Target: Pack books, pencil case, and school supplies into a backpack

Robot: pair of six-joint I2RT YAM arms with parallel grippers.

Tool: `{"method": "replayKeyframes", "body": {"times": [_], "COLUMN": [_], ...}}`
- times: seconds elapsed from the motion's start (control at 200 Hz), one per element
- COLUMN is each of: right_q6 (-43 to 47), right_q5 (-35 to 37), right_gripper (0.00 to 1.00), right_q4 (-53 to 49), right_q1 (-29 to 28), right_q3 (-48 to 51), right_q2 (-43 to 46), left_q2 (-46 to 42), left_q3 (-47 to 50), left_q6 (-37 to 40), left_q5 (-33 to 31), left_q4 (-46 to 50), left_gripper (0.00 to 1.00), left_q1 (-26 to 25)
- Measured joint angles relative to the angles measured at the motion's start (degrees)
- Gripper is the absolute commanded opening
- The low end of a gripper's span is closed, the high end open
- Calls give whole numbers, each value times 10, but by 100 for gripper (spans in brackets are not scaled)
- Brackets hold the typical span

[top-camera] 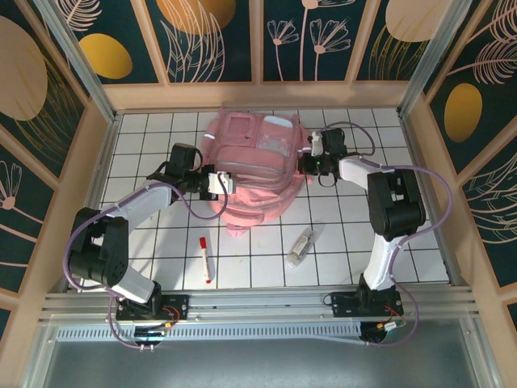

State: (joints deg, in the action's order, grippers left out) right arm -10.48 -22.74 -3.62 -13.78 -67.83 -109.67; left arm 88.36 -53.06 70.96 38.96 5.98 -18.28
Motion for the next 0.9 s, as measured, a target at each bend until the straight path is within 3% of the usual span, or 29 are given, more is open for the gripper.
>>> {"method": "replayKeyframes", "body": {"times": [0.075, 0.16, 0.18, 0.24, 0.38, 0.535, 0.671, 0.796, 0.901], "right_q6": [-3, -5, -8, -8, 3, 42, 107, 242, 389], "right_q5": [-20, -33, -32, -28, -5, -1, -7, -30, -85], "right_gripper": [0, 27, 31, 39, 43, 45, 46, 51, 49], "right_q4": [1, 0, -2, -5, -27, -61, -71, -46, -33], "right_q1": [5, 9, 9, 17, 54, 75, 51, 1, -23], "right_q3": [-11, -17, -18, -19, -6, -6, 1, 56, 91], "right_q2": [-11, -13, -12, -11, 31, 105, 143, 180, 187], "left_q2": [-2, -4, -7, -18, -70, -127, -124, -80, -18], "left_q3": [3, 8, 10, 21, 39, 33, 15, -13, -50], "left_q6": [0, -1, -2, -5, -26, -52, -52, -30, -24], "left_q5": [0, 0, -1, -4, 1, 9, -18, -70, -118], "left_q4": [-3, -7, -9, -10, 8, 13, 20, 38, 51], "left_gripper": [0, 0, 5, 33, 50, 53, 53, 52, 49], "left_q1": [0, 0, 0, 3, 12, 12, 9, -5, -21]}}
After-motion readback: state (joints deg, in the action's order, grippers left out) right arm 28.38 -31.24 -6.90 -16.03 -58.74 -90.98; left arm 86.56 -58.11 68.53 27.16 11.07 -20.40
